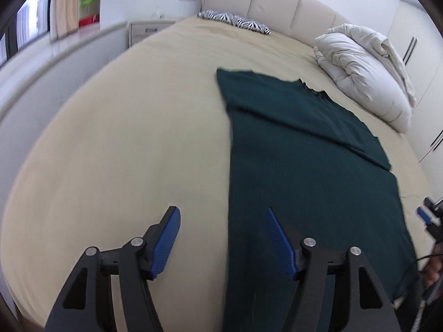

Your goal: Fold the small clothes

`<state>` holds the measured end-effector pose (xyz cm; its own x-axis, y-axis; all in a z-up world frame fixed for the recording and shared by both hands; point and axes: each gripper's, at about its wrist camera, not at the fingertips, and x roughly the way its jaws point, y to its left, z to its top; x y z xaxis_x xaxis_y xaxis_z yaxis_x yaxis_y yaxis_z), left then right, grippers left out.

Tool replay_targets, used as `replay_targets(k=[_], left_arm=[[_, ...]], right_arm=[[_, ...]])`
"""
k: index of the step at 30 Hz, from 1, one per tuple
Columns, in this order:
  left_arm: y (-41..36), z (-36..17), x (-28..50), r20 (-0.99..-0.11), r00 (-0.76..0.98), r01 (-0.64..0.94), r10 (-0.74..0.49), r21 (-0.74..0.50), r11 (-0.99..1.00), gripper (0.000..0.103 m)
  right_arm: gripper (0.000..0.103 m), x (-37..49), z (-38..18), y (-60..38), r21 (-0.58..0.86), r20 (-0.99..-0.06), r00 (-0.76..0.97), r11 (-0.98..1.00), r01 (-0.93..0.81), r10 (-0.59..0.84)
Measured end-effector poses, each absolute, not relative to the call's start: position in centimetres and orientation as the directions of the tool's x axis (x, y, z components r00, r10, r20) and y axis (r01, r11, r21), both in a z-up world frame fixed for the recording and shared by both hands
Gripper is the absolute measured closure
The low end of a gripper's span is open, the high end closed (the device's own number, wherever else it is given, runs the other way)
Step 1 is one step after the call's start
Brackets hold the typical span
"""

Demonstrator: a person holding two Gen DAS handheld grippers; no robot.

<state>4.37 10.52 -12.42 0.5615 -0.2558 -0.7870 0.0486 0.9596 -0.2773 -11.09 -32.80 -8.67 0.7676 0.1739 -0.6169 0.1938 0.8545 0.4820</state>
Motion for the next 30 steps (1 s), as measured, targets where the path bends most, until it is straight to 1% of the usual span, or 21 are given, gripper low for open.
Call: replay_targets(k=[4, 7, 13, 18, 24, 26, 27, 29, 30], left_arm=[[12.4, -14.1, 0.0, -0.797, 0.510, 0.002, -0.323, -0.374, 0.927, 0.035], [13.1, -14.3, -2.0, -0.782, 0.494, 0.021, -0.381, -0.427, 0.904, 0.035], [13.7, -14.7, -2.8, -0.739, 0.408, 0.032, -0.536, -0.575, 0.818, 0.036], [13.6, -15.1, -3.4, -0.705, 0.355, 0.032, -0.614, -0.647, 0.762, 0.038], [13.3, -15.4, -3.6, -0.684, 0.317, 0.018, -0.657, -0.688, 0.725, 0.051], [13.3, -15.5, -3.6, -0.681, 0.309, 0.010, -0.664, -0.696, 0.718, 0.060], [13.4, -15.6, -3.7, -0.680, 0.308, 0.006, -0.665, -0.698, 0.716, 0.063], [13.5, -15.8, -3.8, -0.682, 0.306, -0.002, -0.664, -0.698, 0.716, 0.073], [13.7, -15.9, -3.9, -0.685, 0.309, -0.008, -0.660, -0.696, 0.718, 0.076]], right_arm=[[0.048, -15.7, -9.7, -32.7, 0.498, -0.642, 0.743, 0.840, 0.216, 0.190], [0.048, -18.1, -10.1, -32.6, 0.483, -0.662, 0.728, 0.844, 0.234, 0.177], [0.048, -22.1, -10.8, -34.2, 0.517, -0.687, 0.702, 0.805, 0.293, 0.186], [0.048, -24.3, -11.1, -35.4, 0.540, -0.702, 0.684, 0.774, 0.330, 0.198], [0.048, -25.8, -12.0, -37.5, 0.595, -0.714, 0.658, 0.703, 0.390, 0.239], [0.048, -26.4, -12.4, -37.9, 0.607, -0.719, 0.646, 0.684, 0.405, 0.255], [0.048, -26.5, -12.6, -38.0, 0.611, -0.720, 0.642, 0.678, 0.409, 0.261], [0.048, -26.9, -12.8, -38.3, 0.618, -0.724, 0.633, 0.664, 0.421, 0.274], [0.048, -27.2, -12.9, -38.4, 0.620, -0.729, 0.625, 0.657, 0.429, 0.279]])
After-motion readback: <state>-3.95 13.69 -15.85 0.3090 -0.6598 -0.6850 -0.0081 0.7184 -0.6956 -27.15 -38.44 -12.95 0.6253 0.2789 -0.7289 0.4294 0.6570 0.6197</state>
